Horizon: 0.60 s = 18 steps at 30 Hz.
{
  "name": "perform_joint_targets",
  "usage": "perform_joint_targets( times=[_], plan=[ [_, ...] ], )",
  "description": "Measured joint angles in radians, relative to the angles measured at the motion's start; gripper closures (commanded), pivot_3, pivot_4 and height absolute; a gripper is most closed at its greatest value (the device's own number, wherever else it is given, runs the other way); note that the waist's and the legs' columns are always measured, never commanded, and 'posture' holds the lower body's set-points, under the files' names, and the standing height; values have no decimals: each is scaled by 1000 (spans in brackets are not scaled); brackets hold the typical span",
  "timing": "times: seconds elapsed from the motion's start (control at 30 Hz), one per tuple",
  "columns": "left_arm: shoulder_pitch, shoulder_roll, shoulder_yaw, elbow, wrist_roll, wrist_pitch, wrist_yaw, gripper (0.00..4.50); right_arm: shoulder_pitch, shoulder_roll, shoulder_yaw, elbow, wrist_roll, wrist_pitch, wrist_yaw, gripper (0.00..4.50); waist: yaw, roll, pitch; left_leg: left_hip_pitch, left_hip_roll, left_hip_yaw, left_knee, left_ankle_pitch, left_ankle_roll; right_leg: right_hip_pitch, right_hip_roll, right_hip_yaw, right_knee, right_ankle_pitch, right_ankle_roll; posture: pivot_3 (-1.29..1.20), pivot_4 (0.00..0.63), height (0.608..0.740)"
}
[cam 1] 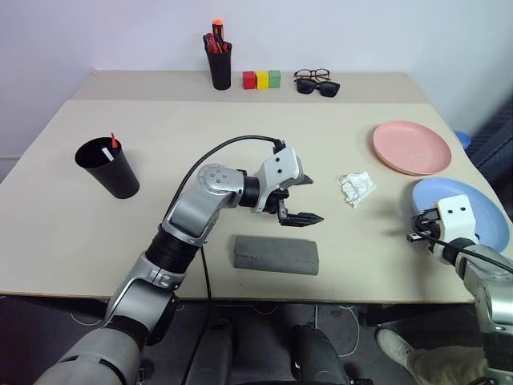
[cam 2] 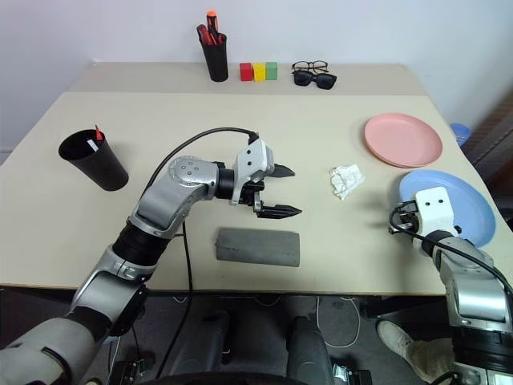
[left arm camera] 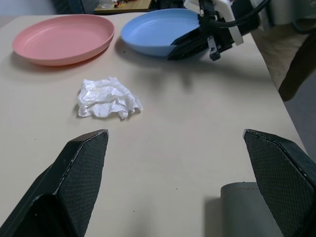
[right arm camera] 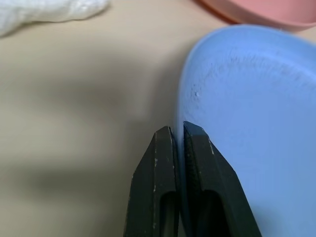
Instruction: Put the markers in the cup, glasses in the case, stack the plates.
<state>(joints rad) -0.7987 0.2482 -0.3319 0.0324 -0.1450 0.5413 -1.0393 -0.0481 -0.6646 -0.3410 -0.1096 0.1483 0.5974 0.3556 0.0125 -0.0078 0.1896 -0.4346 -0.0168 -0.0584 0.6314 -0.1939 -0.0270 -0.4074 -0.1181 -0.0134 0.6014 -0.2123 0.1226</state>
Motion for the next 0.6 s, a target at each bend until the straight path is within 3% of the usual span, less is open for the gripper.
perform_joint_targets(
  times=[0.17,0.27,0.6],
  plan=[
    [2,-1,-6,-3,-8,0,7,0,-106,-35,22,22,-29,-19,-4,4473,-9,1,0,1,0,0,0,0,0,0,0,1,1,0,0,0,150,740],
    [11,0,-7,-10,-15,2,20,0,-260,-62,79,130,-54,-76,11,4473,-21,2,1,2,0,0,-1,0,0,0,0,1,1,0,0,0,150,740],
    [70,38,7,-99,-21,80,115,0,-830,-36,300,977,-213,-546,70,4473,-32,2,2,2,-1,2,-4,0,0,-1,0,3,1,1,3,0,150,740]
  ],
)
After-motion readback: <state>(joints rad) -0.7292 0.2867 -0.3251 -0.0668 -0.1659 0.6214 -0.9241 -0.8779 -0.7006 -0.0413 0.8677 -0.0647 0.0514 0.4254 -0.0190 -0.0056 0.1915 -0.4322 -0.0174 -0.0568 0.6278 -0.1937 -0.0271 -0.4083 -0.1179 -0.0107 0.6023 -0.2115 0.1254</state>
